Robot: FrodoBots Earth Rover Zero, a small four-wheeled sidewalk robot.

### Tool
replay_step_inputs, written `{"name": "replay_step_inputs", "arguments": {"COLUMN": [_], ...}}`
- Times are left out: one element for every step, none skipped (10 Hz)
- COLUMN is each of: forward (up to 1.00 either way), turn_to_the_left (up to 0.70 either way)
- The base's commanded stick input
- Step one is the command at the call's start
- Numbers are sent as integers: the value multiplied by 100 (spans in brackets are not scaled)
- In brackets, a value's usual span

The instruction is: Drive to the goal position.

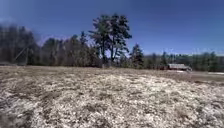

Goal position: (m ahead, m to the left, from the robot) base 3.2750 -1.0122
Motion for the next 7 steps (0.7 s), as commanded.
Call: {"name": "replay_step_inputs", "arguments": {"forward": [70,70,70,70,70,70,70], "turn_to_the_left": [0,0,0,0,0,0,0]}}
